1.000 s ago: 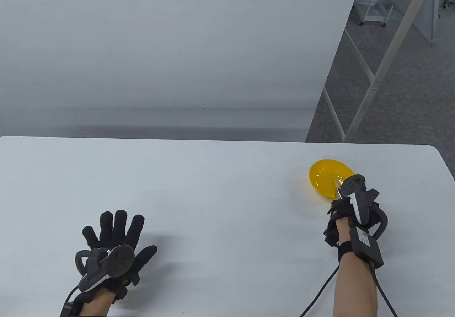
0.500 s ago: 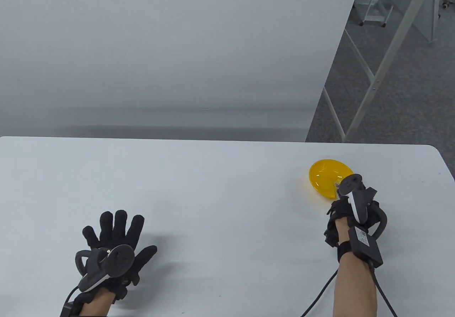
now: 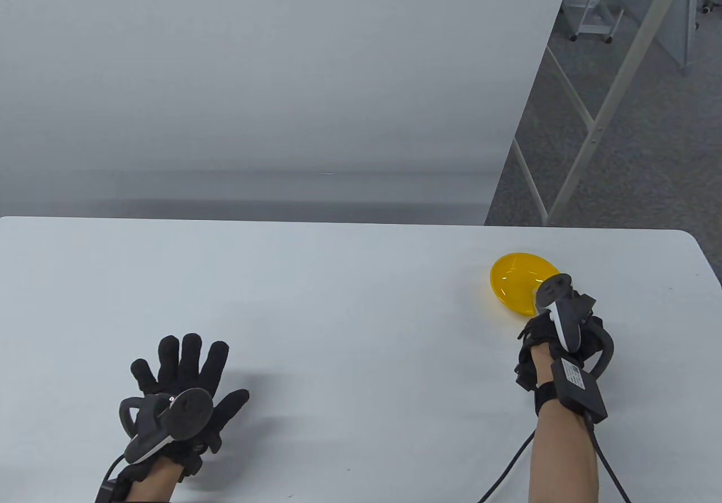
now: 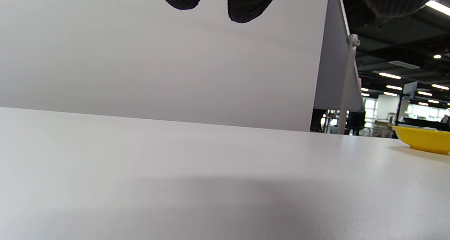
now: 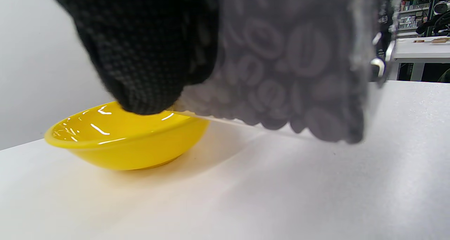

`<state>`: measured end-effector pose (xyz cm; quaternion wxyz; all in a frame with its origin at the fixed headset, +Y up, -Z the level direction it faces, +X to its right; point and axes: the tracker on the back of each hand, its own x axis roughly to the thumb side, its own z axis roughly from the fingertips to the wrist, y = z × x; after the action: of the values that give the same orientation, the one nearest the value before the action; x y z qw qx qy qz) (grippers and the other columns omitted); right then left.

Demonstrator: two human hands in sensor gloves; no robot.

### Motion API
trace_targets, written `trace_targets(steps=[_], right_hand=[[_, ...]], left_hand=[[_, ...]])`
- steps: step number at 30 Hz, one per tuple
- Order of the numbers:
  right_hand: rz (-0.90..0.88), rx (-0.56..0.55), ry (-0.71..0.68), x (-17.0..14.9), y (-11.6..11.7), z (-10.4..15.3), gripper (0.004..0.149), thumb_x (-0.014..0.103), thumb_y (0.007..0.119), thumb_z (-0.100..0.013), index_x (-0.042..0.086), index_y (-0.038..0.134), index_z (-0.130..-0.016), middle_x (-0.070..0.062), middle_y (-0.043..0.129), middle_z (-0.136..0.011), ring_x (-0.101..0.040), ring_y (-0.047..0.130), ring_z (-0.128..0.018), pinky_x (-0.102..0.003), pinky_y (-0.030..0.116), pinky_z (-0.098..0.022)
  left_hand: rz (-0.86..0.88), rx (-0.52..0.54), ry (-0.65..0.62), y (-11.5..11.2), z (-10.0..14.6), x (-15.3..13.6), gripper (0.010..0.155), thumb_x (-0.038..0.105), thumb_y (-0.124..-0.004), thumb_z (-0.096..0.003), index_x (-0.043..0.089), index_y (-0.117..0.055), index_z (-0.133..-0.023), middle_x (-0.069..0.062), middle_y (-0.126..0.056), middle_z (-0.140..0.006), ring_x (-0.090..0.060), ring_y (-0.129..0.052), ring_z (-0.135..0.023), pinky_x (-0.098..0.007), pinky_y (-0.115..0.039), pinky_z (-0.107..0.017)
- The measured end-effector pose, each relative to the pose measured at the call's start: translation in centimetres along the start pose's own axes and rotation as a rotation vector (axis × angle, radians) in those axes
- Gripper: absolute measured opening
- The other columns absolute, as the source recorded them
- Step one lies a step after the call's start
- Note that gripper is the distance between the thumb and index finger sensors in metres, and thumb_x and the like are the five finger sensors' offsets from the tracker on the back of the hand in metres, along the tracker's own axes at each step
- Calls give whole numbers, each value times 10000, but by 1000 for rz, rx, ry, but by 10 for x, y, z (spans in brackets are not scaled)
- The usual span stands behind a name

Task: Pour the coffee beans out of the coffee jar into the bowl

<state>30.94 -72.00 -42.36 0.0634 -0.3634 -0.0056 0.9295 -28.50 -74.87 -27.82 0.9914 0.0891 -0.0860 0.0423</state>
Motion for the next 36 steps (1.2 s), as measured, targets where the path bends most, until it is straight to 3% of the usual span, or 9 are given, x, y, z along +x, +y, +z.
trace_targets(steps=[15, 36], right_hand=[[29, -11, -6, 1, 1, 0, 900, 402, 986, -294, 168, 437, -967, -244, 585, -926, -510, 677, -697, -658, 582, -496], [-204, -15, -22, -16, 4, -4, 911, 414, 972, -295, 173, 387, -950, -213, 556, -958, -480, 704, -801, -701, 623, -555]], left_hand=[[13, 0, 4, 0, 0, 0, 926, 813, -568, -408, 209, -499, -1106, -243, -345, -1133, -622, -260, -997, -841, -169, -496], [15, 9, 8, 0, 2, 0, 932, 810, -571, -408, 205, -467, -1110, -243, -340, -1132, -619, -264, -999, -840, -174, -498]])
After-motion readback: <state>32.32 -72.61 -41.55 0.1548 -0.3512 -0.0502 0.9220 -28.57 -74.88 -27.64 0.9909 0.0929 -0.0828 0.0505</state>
